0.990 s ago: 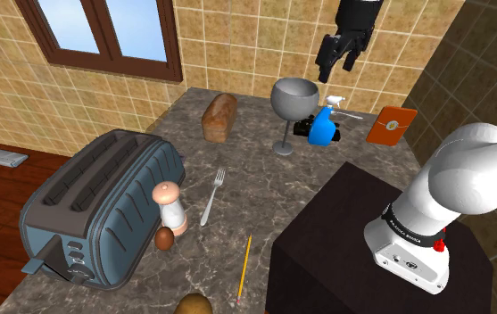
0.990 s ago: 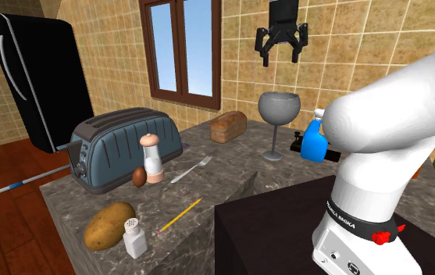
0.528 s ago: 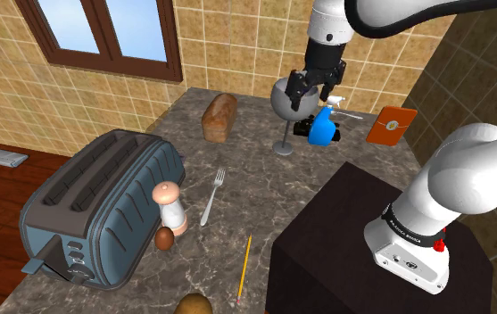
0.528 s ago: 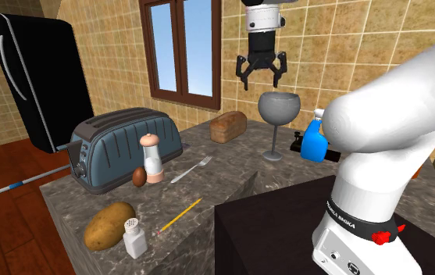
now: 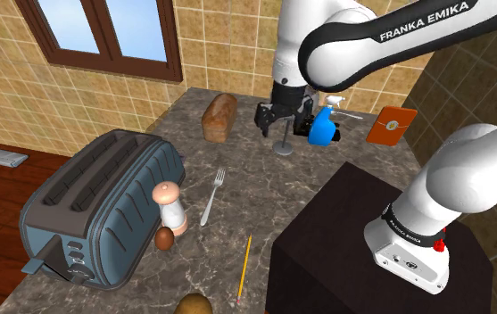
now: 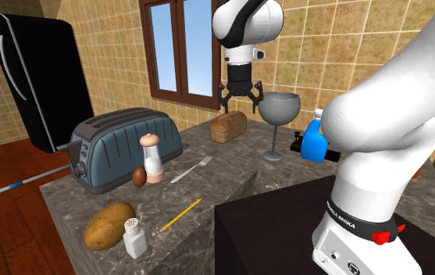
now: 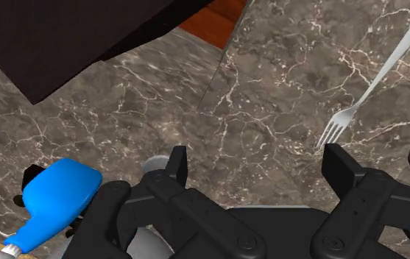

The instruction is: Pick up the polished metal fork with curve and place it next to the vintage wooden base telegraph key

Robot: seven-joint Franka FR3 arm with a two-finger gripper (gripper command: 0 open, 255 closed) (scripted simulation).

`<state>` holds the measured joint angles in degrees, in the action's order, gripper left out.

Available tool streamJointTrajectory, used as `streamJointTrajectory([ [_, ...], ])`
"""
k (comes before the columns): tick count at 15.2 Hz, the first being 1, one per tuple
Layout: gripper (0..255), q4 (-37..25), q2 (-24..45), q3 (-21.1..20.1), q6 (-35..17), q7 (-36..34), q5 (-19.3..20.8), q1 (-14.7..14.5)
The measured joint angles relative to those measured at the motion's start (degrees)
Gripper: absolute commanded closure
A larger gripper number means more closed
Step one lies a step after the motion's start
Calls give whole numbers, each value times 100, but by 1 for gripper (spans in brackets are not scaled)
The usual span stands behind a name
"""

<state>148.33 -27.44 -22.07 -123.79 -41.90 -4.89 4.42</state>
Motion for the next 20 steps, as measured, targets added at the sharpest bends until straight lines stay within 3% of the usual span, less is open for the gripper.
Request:
streamJointTrajectory([
  [6, 0, -329, 1445, -633, -1069, -1389, 373, 382],
  [12, 0, -983, 3098, -955, -1831, -3263, 1541, 577],
  [16, 0, -1593, 4167, -694, -2097, -4447, 2407, 332],
  [20, 0, -2314, 5183, -255, -2291, -5435, 3005, -142],
])
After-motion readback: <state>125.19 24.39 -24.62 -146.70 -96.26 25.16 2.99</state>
